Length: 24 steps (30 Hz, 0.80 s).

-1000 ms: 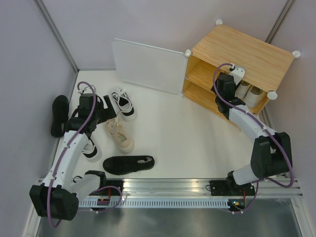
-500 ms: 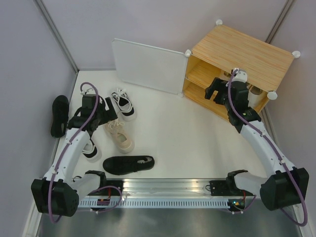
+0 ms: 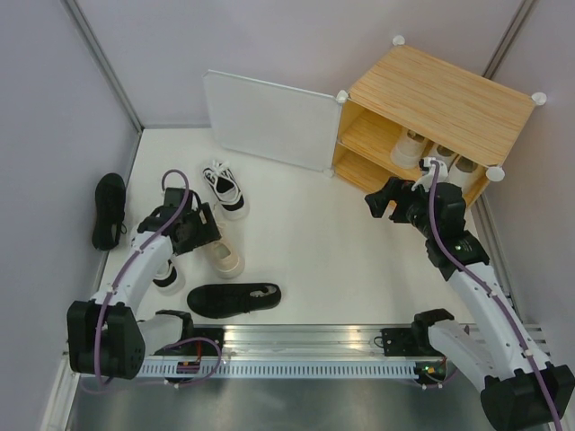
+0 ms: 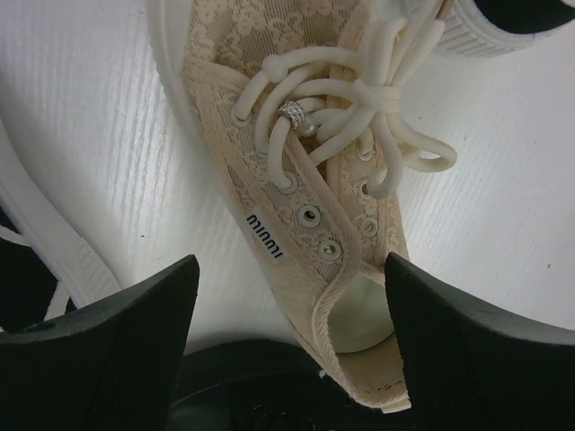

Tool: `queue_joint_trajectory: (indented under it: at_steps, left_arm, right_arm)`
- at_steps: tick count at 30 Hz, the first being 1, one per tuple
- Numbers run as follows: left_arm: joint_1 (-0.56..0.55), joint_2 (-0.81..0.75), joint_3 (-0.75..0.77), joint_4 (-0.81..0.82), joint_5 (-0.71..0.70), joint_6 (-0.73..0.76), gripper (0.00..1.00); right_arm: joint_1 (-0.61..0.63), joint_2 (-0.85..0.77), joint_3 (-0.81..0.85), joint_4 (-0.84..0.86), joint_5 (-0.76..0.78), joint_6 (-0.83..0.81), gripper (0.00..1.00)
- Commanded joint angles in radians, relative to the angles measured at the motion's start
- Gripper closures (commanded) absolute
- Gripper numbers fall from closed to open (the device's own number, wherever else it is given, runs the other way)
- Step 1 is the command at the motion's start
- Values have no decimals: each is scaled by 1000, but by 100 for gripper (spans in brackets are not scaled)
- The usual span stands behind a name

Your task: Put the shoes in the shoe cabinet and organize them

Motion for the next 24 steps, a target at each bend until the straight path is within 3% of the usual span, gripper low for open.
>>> queue_joint_trajectory:
  at_steps: [1,8,13,16,19,20,23,24]
  left_arm:
    - [0,44,-10,10,51,-59,14]
    - [-6,73,-67,36,79,-114,31]
    - [-11,102,-119,70,82,-143,36]
    - [-11,90,-128,77,80,-156,48]
    - [-11,66,-121,74,73,-156,69]
    - [-11,40,-116,70,64,-156,80]
    - [-11,1,-81,30,15,-148,97]
    - [-11,-26,-67,7,2,-143,98]
  right_arm:
    - [-4,-33,-19,17,-42,-1,2]
    - [-4,-68,-38,21,-19,-4,2]
    - [-1,-82,-59,35,-13,-2,2]
    - [0,-87,-62,35,-10,-4,2]
    - [5,-91,-65,33,-4,-5,2]
    - [5,-95,-65,33,-4,-5,2]
    - [8,-98,-64,26,10,-8,2]
    - [9,-98,-61,20,11,-10,2]
